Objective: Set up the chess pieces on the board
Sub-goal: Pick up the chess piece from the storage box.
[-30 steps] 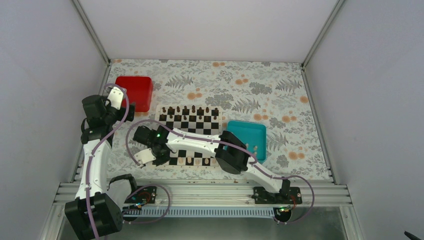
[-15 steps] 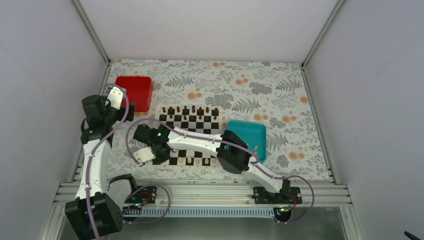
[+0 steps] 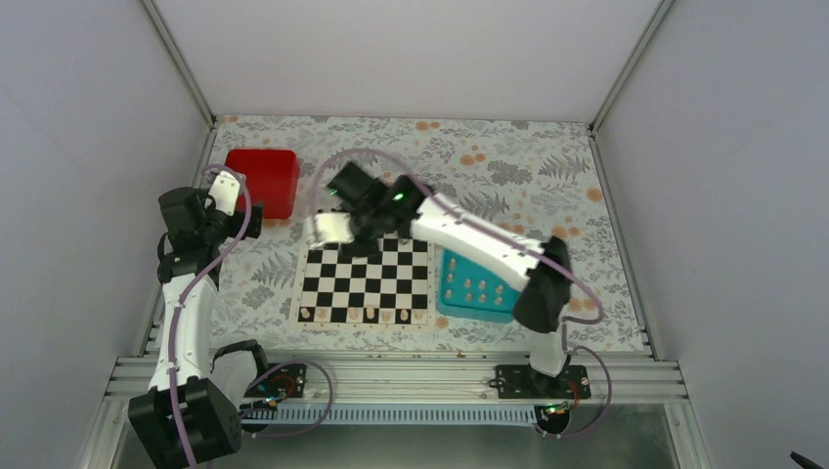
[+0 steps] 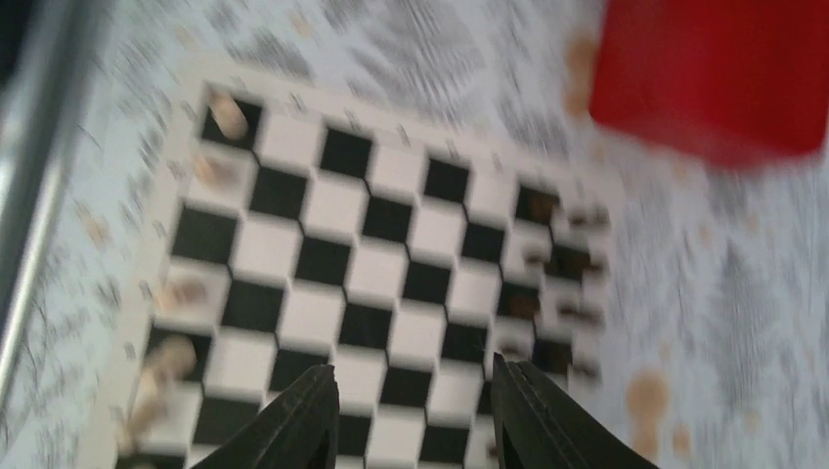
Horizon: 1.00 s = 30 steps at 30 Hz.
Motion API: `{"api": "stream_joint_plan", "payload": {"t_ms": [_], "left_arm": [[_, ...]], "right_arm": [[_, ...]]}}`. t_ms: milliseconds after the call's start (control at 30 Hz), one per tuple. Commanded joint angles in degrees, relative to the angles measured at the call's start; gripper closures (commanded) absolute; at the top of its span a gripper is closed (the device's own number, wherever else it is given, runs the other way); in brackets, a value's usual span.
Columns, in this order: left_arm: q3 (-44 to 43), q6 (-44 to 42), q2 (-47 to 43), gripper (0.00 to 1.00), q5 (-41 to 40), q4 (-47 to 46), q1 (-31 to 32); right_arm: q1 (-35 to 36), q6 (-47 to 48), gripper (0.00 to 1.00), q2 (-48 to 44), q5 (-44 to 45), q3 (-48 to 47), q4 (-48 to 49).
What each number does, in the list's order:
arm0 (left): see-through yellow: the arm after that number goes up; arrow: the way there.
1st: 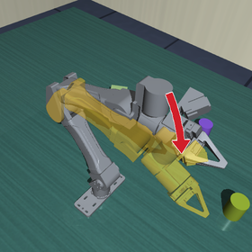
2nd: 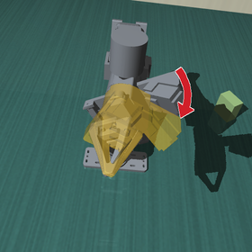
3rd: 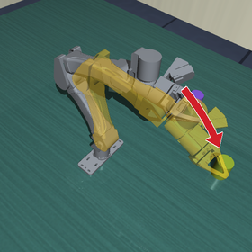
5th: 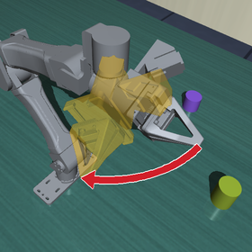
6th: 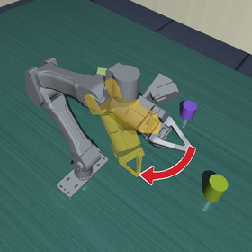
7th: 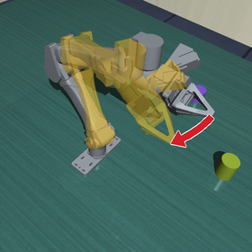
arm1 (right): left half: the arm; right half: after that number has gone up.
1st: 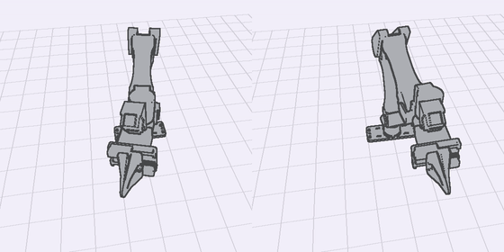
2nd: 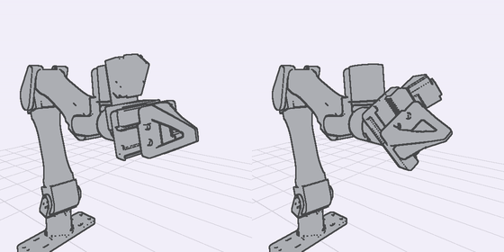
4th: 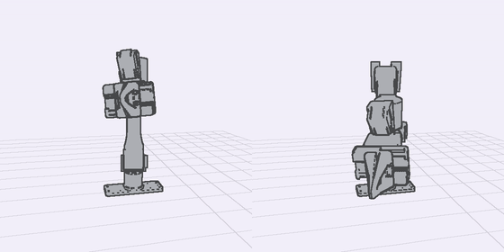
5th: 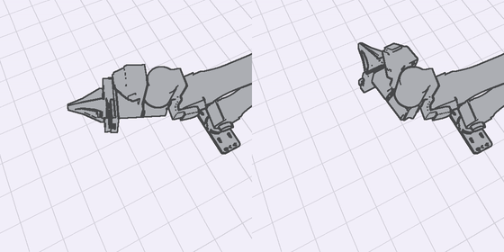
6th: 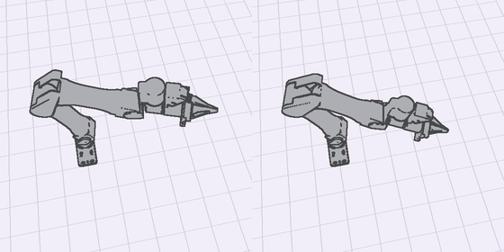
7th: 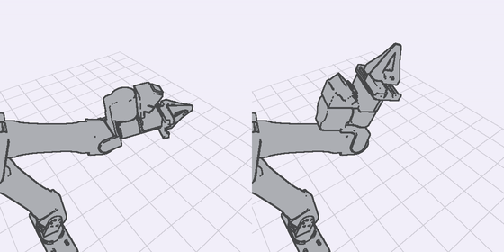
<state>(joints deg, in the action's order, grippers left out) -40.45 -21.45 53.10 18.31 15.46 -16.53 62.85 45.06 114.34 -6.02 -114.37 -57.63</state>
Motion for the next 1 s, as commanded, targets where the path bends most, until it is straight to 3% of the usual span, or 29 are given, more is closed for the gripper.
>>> {"api": "stream_joint_plan", "payload": {"t_ms": [0,233,400,967], "left_arm": [[0.3,0.1,-1.2,0.0,1.4,-0.4,-0.5],[0.1,0.1,-0.2,0.0,2.2,-0.3,-0.5],[0.1,0.0,-0.5,0.0,2.6,0.1,-0.5],[0.5,-0.3,0.0,0.0,3.1,0.4,-1.9]], "right_arm": [[-9.4,-3.7,0.58,-9.3,-0.7,12.4,-0.5],[-23.0,-4.6,0.57,-23.9,-4.5,31.2,4.2],[-26.8,-4.9,0.57,-28.2,-5.0,42.6,8.3],[-35.8,-2.9,0.57,-28.9,-5.7,57.4,18.0]]}}
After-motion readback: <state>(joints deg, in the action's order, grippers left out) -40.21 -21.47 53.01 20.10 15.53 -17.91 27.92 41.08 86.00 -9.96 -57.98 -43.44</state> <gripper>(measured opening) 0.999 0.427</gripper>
